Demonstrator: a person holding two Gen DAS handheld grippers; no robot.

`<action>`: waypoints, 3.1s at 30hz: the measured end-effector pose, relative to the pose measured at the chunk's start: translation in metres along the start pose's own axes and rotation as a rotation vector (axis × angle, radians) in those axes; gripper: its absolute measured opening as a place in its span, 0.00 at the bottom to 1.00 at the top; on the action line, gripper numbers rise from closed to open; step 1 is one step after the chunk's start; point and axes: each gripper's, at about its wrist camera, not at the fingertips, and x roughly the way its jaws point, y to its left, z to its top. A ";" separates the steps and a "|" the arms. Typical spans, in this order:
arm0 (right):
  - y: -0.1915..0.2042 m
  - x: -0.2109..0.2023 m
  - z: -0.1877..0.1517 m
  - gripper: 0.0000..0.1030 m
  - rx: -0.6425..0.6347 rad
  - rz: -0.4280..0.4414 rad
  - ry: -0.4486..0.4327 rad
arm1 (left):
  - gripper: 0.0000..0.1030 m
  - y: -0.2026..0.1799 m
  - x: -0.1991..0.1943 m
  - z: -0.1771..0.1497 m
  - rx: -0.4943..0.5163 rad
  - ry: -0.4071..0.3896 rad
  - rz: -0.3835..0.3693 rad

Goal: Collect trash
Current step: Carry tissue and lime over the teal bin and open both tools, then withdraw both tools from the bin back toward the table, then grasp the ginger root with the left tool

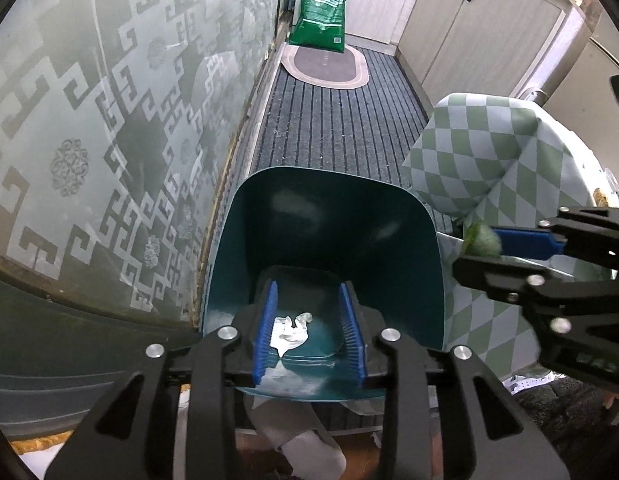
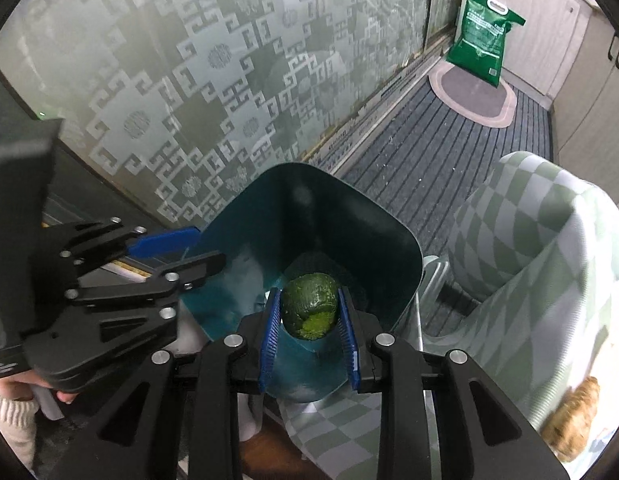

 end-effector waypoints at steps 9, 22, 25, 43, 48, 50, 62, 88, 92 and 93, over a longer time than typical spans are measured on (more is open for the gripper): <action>0.002 0.020 0.003 0.31 0.002 -0.004 0.044 | 0.44 0.008 -0.018 0.003 -0.022 -0.066 -0.007; 0.002 -0.021 0.009 0.38 0.000 -0.020 -0.126 | 0.58 -0.009 -0.101 0.013 -0.023 -0.329 -0.056; 0.000 -0.042 0.008 0.44 0.002 -0.022 -0.205 | 0.63 -0.018 -0.123 0.015 -0.004 -0.394 -0.080; -0.063 -0.156 -0.042 0.79 0.133 -0.146 -0.530 | 0.88 -0.094 -0.162 0.018 0.131 -0.547 -0.163; -0.093 -0.189 -0.069 0.84 0.205 -0.201 -0.602 | 0.88 -0.120 -0.144 0.020 0.178 -0.504 -0.163; -0.103 -0.198 -0.076 0.85 0.235 -0.209 -0.619 | 0.88 -0.131 -0.135 0.020 0.200 -0.485 -0.162; -0.139 -0.223 -0.123 0.85 0.326 -0.254 -0.607 | 0.81 -0.197 -0.083 0.011 0.353 -0.396 -0.107; -0.197 -0.225 -0.183 0.87 0.492 -0.281 -0.545 | 0.48 -0.230 -0.043 0.011 0.427 -0.302 -0.025; -0.200 -0.214 -0.184 0.89 0.517 -0.309 -0.531 | 0.48 -0.229 -0.052 0.011 0.410 -0.322 -0.037; -0.201 -0.210 -0.184 0.89 0.533 -0.309 -0.528 | 0.48 -0.230 -0.054 0.012 0.403 -0.326 -0.041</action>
